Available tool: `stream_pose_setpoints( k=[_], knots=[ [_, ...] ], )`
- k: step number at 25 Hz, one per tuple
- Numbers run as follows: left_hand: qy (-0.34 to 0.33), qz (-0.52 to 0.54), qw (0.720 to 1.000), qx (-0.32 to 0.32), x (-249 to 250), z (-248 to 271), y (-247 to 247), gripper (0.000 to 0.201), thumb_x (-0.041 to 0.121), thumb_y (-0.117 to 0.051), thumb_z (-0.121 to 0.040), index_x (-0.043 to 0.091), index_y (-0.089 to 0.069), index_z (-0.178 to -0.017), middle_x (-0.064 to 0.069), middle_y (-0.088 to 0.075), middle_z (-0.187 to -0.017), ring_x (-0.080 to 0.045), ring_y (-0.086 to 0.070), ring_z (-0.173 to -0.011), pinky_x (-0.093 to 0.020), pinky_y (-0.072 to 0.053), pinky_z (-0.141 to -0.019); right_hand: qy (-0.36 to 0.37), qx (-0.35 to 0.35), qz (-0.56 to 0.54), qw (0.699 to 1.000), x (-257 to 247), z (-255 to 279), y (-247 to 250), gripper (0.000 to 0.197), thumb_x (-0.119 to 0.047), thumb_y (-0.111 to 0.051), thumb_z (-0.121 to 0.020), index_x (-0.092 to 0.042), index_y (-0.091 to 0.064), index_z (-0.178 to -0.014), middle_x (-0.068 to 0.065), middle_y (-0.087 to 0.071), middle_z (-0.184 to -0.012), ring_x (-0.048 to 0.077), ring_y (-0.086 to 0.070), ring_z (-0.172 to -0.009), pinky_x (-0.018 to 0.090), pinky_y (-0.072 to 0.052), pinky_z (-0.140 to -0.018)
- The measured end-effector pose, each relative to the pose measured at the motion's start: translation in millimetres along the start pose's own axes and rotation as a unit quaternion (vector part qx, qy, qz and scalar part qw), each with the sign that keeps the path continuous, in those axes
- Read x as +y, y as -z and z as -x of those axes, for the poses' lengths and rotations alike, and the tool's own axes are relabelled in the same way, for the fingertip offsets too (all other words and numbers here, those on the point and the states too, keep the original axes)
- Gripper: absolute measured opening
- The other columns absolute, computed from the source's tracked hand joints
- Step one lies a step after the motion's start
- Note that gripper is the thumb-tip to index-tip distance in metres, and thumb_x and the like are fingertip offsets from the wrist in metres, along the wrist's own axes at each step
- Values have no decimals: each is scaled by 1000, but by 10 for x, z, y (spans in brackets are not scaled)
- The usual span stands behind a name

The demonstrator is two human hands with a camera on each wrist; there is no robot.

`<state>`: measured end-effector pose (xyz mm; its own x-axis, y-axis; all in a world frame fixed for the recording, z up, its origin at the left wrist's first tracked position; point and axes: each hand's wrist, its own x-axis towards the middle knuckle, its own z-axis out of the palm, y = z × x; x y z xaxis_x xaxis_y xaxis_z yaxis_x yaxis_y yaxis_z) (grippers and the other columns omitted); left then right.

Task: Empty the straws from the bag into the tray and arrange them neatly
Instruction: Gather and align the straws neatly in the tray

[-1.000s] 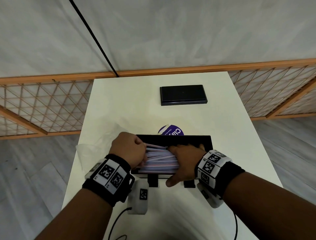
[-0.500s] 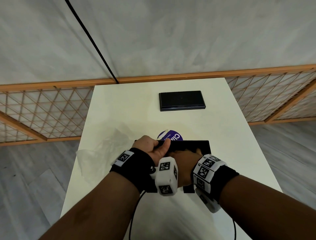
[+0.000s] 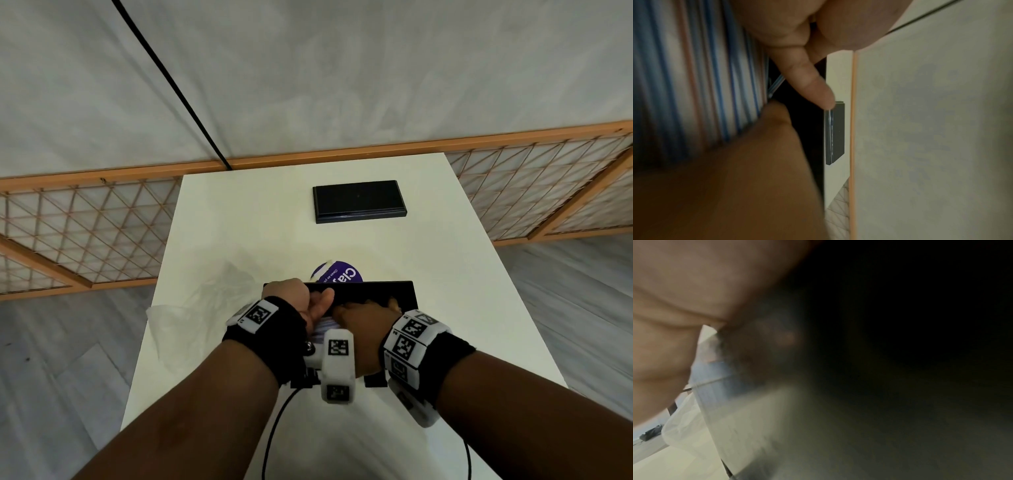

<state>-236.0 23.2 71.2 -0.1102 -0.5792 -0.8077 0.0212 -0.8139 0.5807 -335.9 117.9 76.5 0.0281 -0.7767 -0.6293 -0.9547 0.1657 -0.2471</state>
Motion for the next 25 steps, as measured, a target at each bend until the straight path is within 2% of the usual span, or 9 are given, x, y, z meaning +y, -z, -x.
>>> stream_pose_setpoints(
  k=[2,4,6,8,11,14,21,23,25],
  knots=[
    [-19,-35,999,29,-1,95,26,21,-3,-35,-103,-10,-55,-109,-17,-63,-75,-21,-66,-45,-24,-51,-35,-7,5,-7,1000,1,36,1,90,-69,-75,-59,-33,-40,-134,-5,-51,-136,26,-47,-129,61,-27,-106],
    [-69,-82,993,45,31,226,71,26,-1,-35,-103,-9,-53,-87,-18,-63,-59,-21,-62,-34,-25,-51,-34,-13,11,-7,1000,10,32,-19,93,-73,-76,-53,-35,-42,-131,-8,-52,-133,25,-49,-126,60,-27,-106],
    [-177,-143,971,72,110,356,143,22,3,-40,-102,1,-52,-83,-17,-64,-60,-26,-63,-38,-32,-56,-42,-21,11,-15,1000,3,24,-28,96,-76,-76,-49,-33,-43,-128,-9,-55,-130,24,-52,-122,59,-29,-105],
    [-244,-153,954,83,241,482,234,17,6,-46,-100,11,-49,-84,-13,-64,-61,-27,-62,-40,-34,-55,-45,-27,12,-18,999,-3,11,-34,98,-78,-75,-48,-30,-39,-126,-9,-56,-127,25,-55,-118,58,-31,-105],
    [-238,-109,963,69,424,578,385,18,8,-50,-102,11,-49,-84,-13,-59,-63,-20,-58,-34,-26,-49,-36,-34,22,-17,999,-28,-8,-45,104,-80,-72,-47,-30,-33,-128,-8,-58,-127,26,-56,-117,59,-29,-104],
    [-225,-88,968,68,475,574,502,20,8,-53,-101,8,-53,-81,-12,-58,-62,-17,-55,-32,-23,-46,-34,-36,23,-15,999,-60,2,-44,108,-81,-71,-47,-30,-29,-132,-7,-58,-128,27,-56,-117,60,-27,-107],
    [-186,-245,950,49,236,376,588,24,12,-58,-97,-1,-67,-79,-8,-67,-56,-18,-49,-32,-20,-38,-36,-83,17,-11,996,-40,31,-29,113,-94,-60,-37,-36,-38,-132,-2,-54,-129,27,-53,-117,55,-33,-103],
    [-199,-354,913,34,204,287,647,30,18,-59,-95,-2,-69,-75,-9,-66,-56,-19,-47,-35,-22,-37,-40,-86,17,-9,996,-24,32,-27,119,-94,-60,-35,-32,-38,-134,-4,-53,-132,27,-51,-122,54,-32,-104],
    [-247,-500,830,14,194,225,665,38,25,-57,-96,4,-60,-66,-11,-59,-60,-23,-49,-50,-27,-39,-52,-82,17,-24,996,-10,35,-27,123,-94,-62,-34,-30,-36,-136,-6,-54,-133,24,-52,-122,50,-35,-106]
  ],
)
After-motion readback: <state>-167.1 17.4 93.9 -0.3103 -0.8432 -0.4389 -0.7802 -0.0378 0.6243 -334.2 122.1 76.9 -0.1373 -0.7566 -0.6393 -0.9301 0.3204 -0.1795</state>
